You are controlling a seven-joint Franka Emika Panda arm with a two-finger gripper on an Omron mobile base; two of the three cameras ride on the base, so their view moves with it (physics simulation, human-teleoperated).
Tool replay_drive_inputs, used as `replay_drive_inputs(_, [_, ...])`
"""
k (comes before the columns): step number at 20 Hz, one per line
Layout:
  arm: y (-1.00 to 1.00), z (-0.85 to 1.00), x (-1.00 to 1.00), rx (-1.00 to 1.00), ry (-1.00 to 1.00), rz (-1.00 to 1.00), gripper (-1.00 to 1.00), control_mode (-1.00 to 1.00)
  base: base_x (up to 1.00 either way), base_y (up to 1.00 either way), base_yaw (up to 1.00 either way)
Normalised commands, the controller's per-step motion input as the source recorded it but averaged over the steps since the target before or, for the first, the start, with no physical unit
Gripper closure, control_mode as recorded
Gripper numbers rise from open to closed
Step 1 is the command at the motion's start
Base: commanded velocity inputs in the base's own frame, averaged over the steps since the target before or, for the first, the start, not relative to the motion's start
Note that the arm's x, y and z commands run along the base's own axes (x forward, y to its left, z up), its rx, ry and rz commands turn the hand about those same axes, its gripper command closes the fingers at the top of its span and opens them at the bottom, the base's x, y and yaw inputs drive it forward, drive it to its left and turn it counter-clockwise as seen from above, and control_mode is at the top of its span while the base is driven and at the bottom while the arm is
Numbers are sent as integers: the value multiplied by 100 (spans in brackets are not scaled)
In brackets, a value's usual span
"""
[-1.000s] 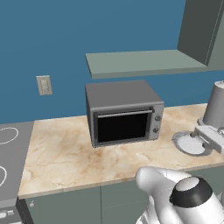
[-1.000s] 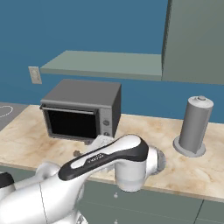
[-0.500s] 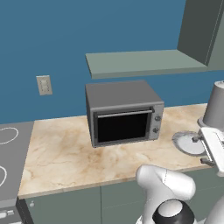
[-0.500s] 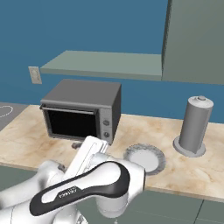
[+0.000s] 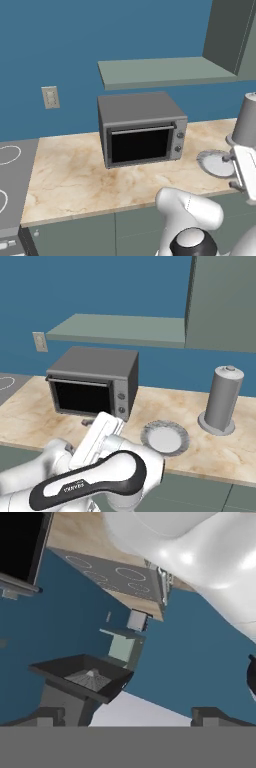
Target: Pull the toaster oven rack outwards. Pick up the baguette from the plate and place it on the toaster oven rack. Close the toaster oven door fully and set the temperature to the lowest setting.
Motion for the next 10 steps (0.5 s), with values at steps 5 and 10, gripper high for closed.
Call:
replay_drive_inputs(5, [0,27,19,-9,1,-8,-100,-100,0,0,0])
replay_drive_inputs(10, [0,18,16,-18,10,-1,-100,-100,0,0,0])
